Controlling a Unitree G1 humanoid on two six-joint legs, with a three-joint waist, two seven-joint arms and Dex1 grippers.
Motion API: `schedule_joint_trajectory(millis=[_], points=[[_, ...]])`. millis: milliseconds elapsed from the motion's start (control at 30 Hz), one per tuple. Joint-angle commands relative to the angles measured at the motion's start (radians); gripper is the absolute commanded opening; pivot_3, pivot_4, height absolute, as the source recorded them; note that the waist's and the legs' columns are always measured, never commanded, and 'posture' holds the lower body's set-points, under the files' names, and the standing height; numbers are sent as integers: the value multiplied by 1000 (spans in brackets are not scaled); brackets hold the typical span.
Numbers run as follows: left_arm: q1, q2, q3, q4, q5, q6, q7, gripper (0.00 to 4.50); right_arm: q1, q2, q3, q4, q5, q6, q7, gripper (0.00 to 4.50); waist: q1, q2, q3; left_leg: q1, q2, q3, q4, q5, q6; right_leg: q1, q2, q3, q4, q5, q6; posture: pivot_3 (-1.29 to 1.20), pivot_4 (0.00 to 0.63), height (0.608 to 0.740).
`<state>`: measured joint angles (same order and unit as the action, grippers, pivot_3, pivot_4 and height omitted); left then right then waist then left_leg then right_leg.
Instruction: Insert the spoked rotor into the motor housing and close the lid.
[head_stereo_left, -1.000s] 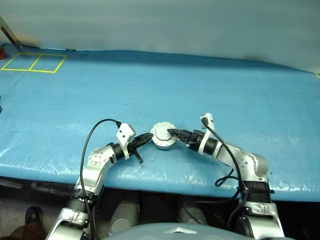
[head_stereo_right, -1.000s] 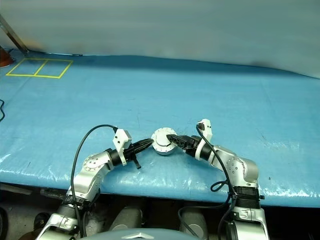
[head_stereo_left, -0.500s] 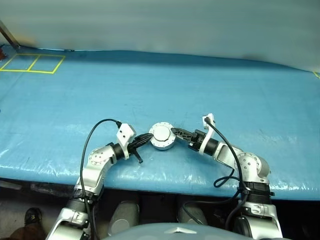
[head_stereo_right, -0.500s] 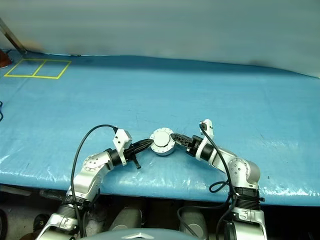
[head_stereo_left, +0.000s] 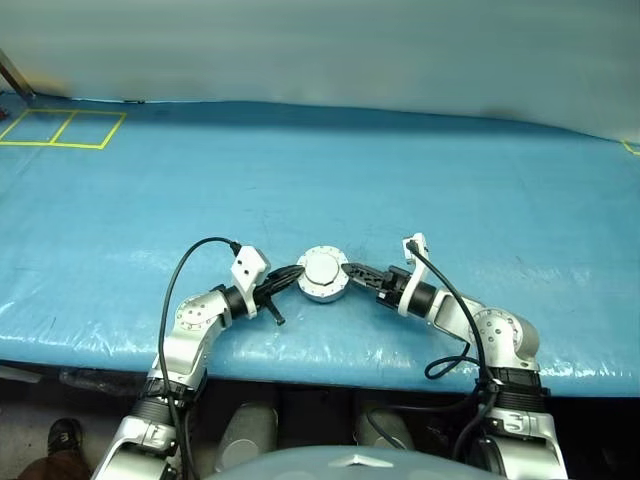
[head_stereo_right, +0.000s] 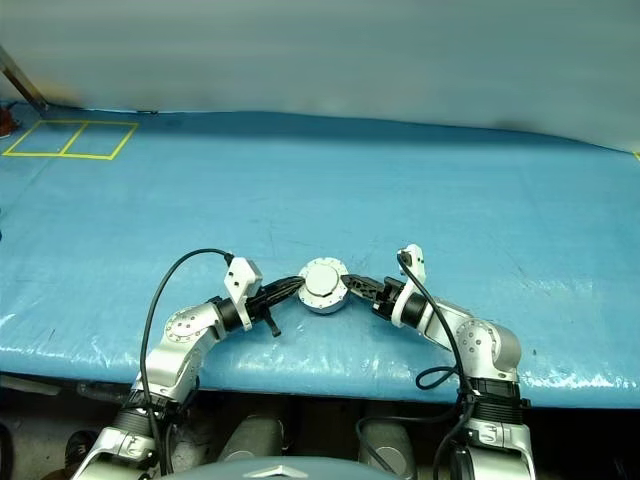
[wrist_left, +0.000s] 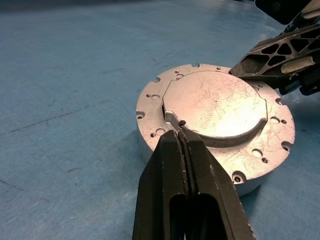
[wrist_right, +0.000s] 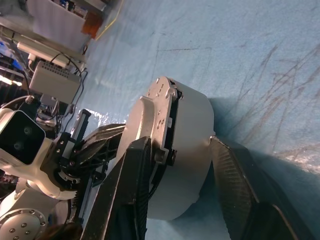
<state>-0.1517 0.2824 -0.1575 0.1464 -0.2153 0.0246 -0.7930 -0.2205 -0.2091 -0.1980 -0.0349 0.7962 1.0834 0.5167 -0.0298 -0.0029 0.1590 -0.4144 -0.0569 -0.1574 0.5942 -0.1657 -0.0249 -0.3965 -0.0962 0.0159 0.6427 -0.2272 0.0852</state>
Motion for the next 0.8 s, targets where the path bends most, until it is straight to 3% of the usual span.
schedule_joint_trajectory(millis=[33,600,700,800], points=[[10,-3,-12,12,9,3,-2,0,10,23,46,5,42,51,33,1915,-2,0,0,0,0,0,0,0,0,0,0,0,0,0,0,0,150,740],[12,-6,-8,11,17,2,-5,0,-8,87,61,86,75,102,83,1915,-14,0,0,1,2,1,-1,0,0,0,1,0,1,-1,-1,0,150,740],[14,-7,-7,9,17,3,-5,0,-8,89,68,98,61,90,90,1361,-16,-1,-1,2,2,1,-1,0,0,0,2,0,1,-1,-1,0,150,740],[15,-7,-7,8,17,4,-7,0,-8,81,74,106,44,82,100,1361,-18,-2,-2,3,3,1,-1,0,0,1,2,0,1,-1,-2,0,150,740]])
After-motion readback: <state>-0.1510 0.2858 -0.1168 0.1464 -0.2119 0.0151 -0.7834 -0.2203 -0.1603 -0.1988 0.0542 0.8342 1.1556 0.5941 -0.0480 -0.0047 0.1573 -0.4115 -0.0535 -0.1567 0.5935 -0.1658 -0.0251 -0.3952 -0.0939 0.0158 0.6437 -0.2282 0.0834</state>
